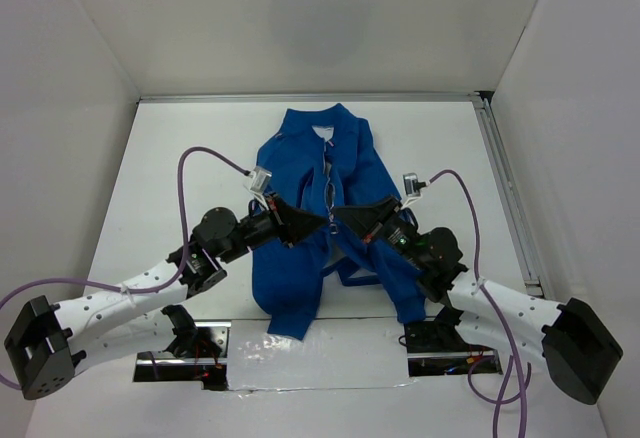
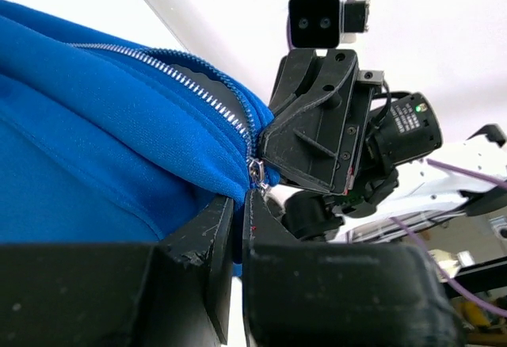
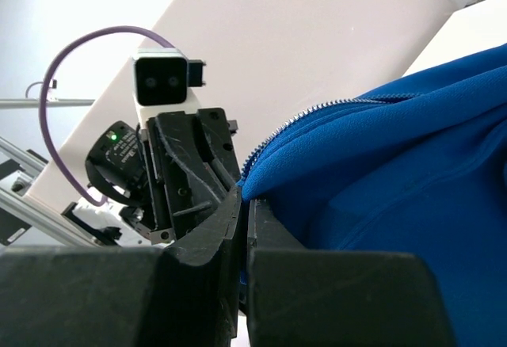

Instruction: Zip up the jacket

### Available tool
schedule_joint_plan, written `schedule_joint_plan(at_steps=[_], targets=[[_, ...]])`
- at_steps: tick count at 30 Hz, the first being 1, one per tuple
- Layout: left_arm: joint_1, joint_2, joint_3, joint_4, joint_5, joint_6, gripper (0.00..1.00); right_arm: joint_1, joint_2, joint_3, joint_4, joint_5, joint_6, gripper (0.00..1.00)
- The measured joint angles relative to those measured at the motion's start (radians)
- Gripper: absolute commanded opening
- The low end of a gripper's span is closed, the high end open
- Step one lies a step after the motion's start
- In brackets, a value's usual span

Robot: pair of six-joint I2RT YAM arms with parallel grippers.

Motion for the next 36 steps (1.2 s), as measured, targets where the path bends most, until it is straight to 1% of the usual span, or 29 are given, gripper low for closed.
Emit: schedule_joint_plan(at_steps=[4, 8, 16, 23, 27, 36], targets=[[0.001, -0.005, 0.002, -0.017, 0.008, 0.054, 0.00, 0.000, 0.002, 0.006, -0.012, -0.003, -0.026, 0.00], [0.003, -0.006, 0.006, -0.016, 0.054, 0.103, 0.00, 0.002, -0.043, 0.016, -0.067, -0.003, -0.080, 0.00], [0.007, 0.010, 0.025, -0.021, 0.127, 0.152, 0.00, -0.006, -0.108, 0.017, -0.137, -0.006, -0.128, 0.00], [0.007, 0.011, 0.021, -0.027, 0.167, 0.163, 0.00, -0.037, -0.123, 0.021, -0.168, -0.063, -0.144, 0.00], [0.009, 0.047, 0.022, -0.012, 0.195, 0.163, 0.00, -0.071, -0.122, 0.026, -0.173, -0.106, -0.141, 0.00], [0.013, 0.103, 0.022, 0.012, 0.214, 0.158, 0.00, -0.092, -0.103, 0.039, -0.207, -0.109, -0.131, 0.00]])
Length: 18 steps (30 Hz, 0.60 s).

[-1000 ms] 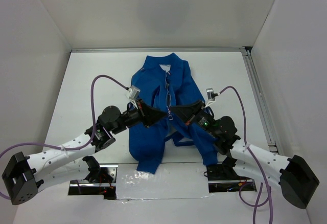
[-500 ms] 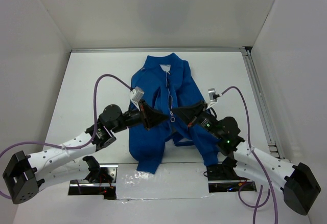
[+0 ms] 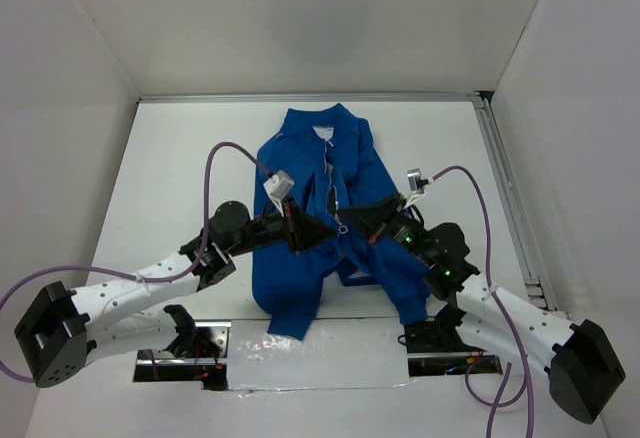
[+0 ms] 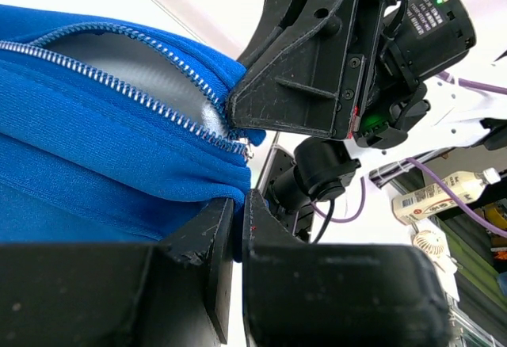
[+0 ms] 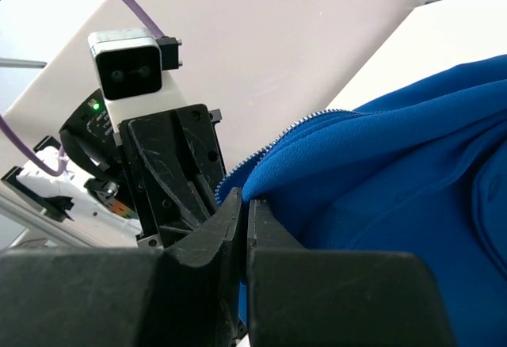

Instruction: Zip up the jacket

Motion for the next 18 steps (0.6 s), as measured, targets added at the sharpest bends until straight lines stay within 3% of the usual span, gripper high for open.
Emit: schedule_joint_plan(at_steps=[7, 8, 9, 10, 11, 13, 18], targets=[[-0.019, 0.040, 0.036, -0.034, -0.040, -0.001, 0.00, -0.029, -0.009, 0.013, -0.056, -0.004, 0.010, 0.00], [-0.023, 0.041, 0.043, -0.047, -0.051, -0.001, 0.15, -0.031, -0.013, 0.016, -0.070, -0.006, 0.008, 0.00], [-0.026, 0.040, 0.051, -0.065, -0.061, -0.002, 0.20, -0.034, -0.022, 0.022, -0.090, -0.011, 0.008, 0.00], [-0.035, 0.040, 0.071, -0.106, -0.077, -0.002, 0.39, -0.037, -0.034, 0.024, -0.113, -0.013, 0.010, 0.00], [-0.037, 0.040, 0.073, -0.113, -0.079, -0.003, 0.39, -0.039, -0.045, 0.026, -0.129, -0.014, 0.010, 0.00], [-0.053, 0.034, 0.085, -0.178, -0.075, 0.002, 0.53, -0.046, -0.077, 0.027, -0.146, 0.006, 0.009, 0.00], [-0.085, 0.016, 0.080, -0.332, -0.066, 0.004, 0.59, -0.061, -0.203, 0.012, -0.187, 0.047, 0.009, 0.00]])
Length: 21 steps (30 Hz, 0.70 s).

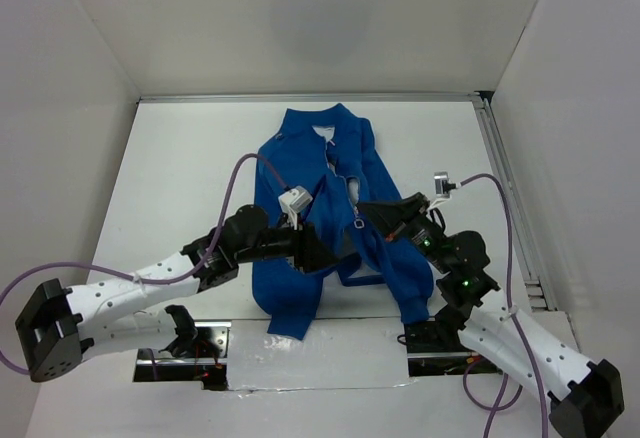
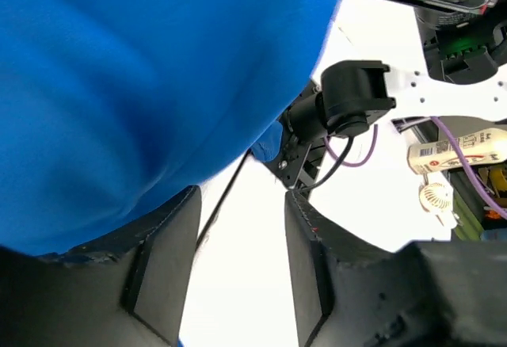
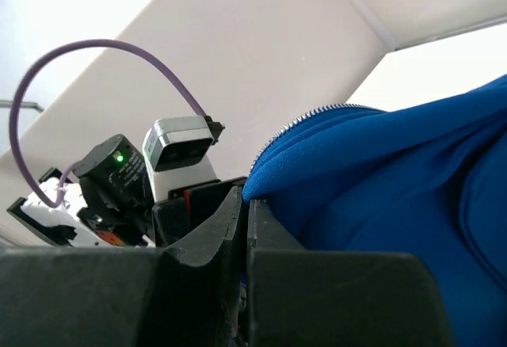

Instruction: Zip up the jacket

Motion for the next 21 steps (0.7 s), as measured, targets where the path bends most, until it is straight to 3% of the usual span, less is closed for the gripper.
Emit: schedule_joint_plan(at_steps=[2, 3, 9, 17, 21], targets=[[0.011, -0.028, -0.009, -0.019, 0.002, 0.000, 0.65, 0.001, -0.041, -0.013, -0.024, 0.007, -0.003, 0.00], [0.018, -0.046, -0.016, -0.021, 0.010, 0.000, 0.76, 0.002, -0.056, -0.018, -0.035, 0.007, -0.005, 0.00], [0.045, -0.117, -0.030, -0.002, 0.069, 0.001, 0.93, 0.014, -0.067, -0.023, -0.083, 0.002, -0.015, 0.00], [0.066, -0.054, -0.003, 0.013, 0.071, -0.006, 0.92, 0.040, -0.047, -0.048, -0.062, -0.018, -0.001, 0.00], [0.103, 0.029, 0.027, 0.052, 0.092, -0.014, 0.87, 0.063, -0.029, -0.054, -0.055, -0.020, 0.005, 0.00]])
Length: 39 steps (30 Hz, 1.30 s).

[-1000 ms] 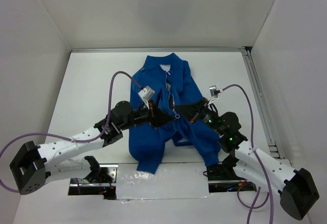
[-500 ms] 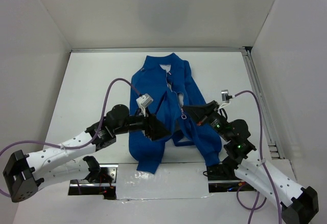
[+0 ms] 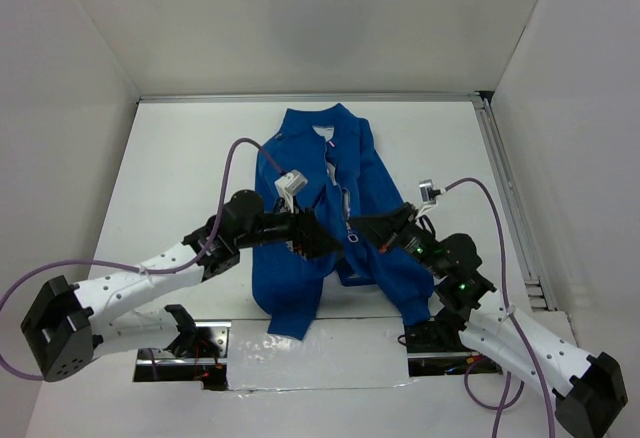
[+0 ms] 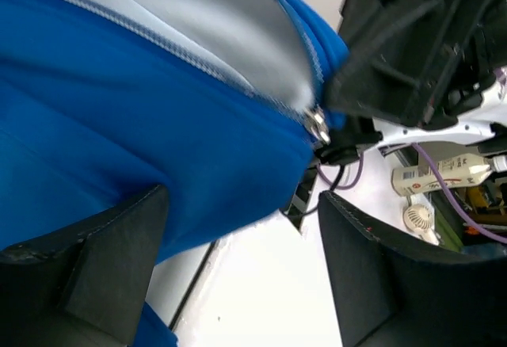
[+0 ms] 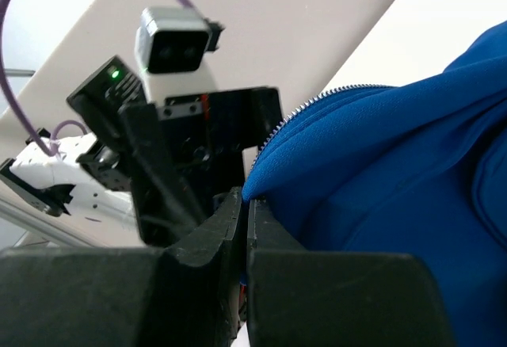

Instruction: Zip up the jacket

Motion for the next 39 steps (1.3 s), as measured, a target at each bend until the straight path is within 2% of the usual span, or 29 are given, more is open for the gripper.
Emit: schedule_joint_plan(at_steps=[8, 12, 17, 23, 24, 26, 34, 35, 36, 38, 39], targets=[[0.112, 0.058, 0.010, 0.107, 0.123, -0.090, 0.75, 0.023, 0.018, -0.001, 0.021, 0.003, 0.000, 0.00], [0.154, 0.072, 0.010, 0.169, 0.188, -0.125, 0.72, 0.030, 0.037, -0.001, 0.035, 0.005, 0.001, 0.00], [0.161, 0.106, 0.010, 0.208, 0.276, -0.146, 0.71, 0.045, 0.061, -0.005, 0.056, 0.035, 0.003, 0.00], [0.161, 0.115, 0.010, 0.243, 0.346, -0.152, 0.63, 0.056, 0.066, -0.016, 0.076, 0.101, 0.003, 0.00], [0.161, 0.115, 0.010, 0.249, 0.353, -0.152, 0.56, 0.057, 0.071, -0.016, 0.080, 0.109, 0.004, 0.00], [0.161, 0.115, 0.010, 0.251, 0.354, -0.154, 0.53, 0.061, 0.087, -0.016, 0.096, 0.118, 0.004, 0.00], [0.161, 0.134, 0.010, 0.230, 0.342, -0.152, 0.26, 0.110, 0.166, -0.016, 0.148, 0.144, 0.003, 0.00], [0.161, 0.137, 0.010, 0.227, 0.341, -0.153, 0.21, 0.113, 0.166, -0.016, 0.148, 0.147, 0.003, 0.00], [0.161, 0.137, 0.010, 0.225, 0.339, -0.155, 0.11, 0.117, 0.166, -0.016, 0.148, 0.151, 0.003, 0.00], [0.161, 0.137, 0.010, 0.225, 0.336, -0.158, 0.00, 0.119, 0.166, -0.016, 0.148, 0.159, 0.003, 0.00], [0.161, 0.137, 0.010, 0.225, 0.334, -0.160, 0.00, 0.120, 0.166, -0.016, 0.148, 0.163, 0.003, 0.00]])
